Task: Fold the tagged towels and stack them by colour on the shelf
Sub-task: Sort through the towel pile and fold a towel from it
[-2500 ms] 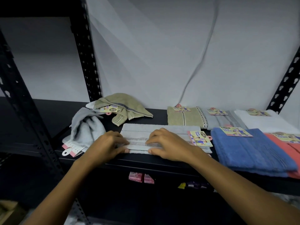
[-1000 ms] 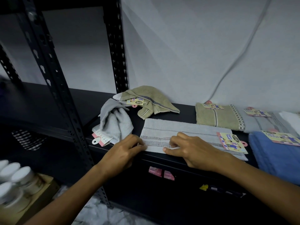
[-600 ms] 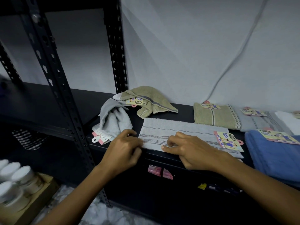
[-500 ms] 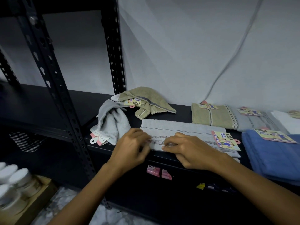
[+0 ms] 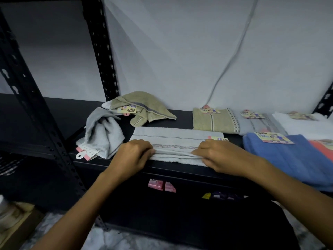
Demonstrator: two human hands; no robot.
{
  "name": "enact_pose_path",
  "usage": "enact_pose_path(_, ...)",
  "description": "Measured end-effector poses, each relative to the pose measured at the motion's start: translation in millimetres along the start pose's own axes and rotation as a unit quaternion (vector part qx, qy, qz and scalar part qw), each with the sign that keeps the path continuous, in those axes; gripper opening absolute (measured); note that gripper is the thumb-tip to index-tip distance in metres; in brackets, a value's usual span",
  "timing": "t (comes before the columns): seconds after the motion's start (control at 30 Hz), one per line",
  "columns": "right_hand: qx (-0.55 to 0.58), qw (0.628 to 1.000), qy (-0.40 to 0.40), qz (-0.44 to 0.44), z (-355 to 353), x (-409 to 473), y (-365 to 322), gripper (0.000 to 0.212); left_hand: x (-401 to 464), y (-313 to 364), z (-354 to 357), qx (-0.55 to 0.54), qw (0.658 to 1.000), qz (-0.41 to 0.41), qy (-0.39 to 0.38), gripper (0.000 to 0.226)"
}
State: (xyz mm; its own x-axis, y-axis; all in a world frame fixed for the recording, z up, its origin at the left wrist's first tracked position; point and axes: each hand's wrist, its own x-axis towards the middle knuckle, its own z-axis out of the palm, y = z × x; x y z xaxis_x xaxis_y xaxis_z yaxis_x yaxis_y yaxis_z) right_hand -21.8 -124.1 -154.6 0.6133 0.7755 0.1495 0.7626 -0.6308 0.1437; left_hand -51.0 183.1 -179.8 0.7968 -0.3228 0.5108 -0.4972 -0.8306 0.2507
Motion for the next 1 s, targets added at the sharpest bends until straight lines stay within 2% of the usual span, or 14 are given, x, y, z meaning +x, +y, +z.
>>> enact_pose_path(0.1, -0.068, 0.996, 0.058, -0.025, 8, -5, -6, 0.023, 4, 8, 2, 0.033, 0.998, 0.038, -0.021, 0.033)
enact_pose_path(0.2, -0.092, 0.988, 0.119, -0.045, 12, -9, -14, 0.027, 10, 19, 9, 0.028, 0.993, 0.110, -0.036, 0.025)
enact_pose_path(0.3, -0.119, 0.972, 0.180, -0.092, 14, -16, -15, 0.012, 14, 21, 13, 0.016, 0.989, 0.137, -0.053, 0.017)
enact_pose_path(0.4, -0.148, 0.962, 0.178, -0.142, 15, -21, -10, 0.021, 15, 14, 10, 0.020, 0.989, 0.132, -0.062, 0.014)
enact_pose_path(0.47, -0.154, 0.960, 0.164, -0.166, 15, -23, -8, 0.019, 15, 10, 8, 0.024, 0.989, 0.127, -0.073, 0.010)
enact_pose_path(0.53, -0.128, 0.968, 0.157, -0.148, 16, -27, -6, 0.022, 14, 9, 5, 0.028, 0.989, 0.118, -0.083, 0.008)
enact_pose_path(0.63, -0.085, 0.987, 0.137, -0.022, 17, -37, -9, 0.030, 13, 12, 2, 0.035, 0.992, 0.091, -0.080, 0.014)
enact_pose_path(0.7, -0.079, 0.991, 0.095, 0.046, 15, -39, -6, 0.013, 17, 23, 4, 0.049, 0.994, 0.078, -0.063, 0.031)
enact_pose_path(0.73, -0.085, 0.991, 0.087, 0.059, 12, -39, -4, 0.012, 20, 30, 8, 0.052, 0.994, 0.084, -0.054, 0.039)
enact_pose_path(0.83, -0.163, 0.980, 0.111, 0.031, 5, -37, -7, 0.025, 35, 57, 30, 0.030, 0.989, 0.130, -0.062, 0.047)
enact_pose_path(0.93, -0.249, 0.952, 0.177, -0.015, 6, -43, -16, 0.014, 47, 76, 45, 0.010, 0.983, 0.147, -0.112, 0.049)
enact_pose_path(1.0, -0.244, 0.945, 0.211, -0.044, 9, -48, -17, 0.012, 49, 78, 46, -0.020, 0.982, 0.134, -0.135, 0.049)
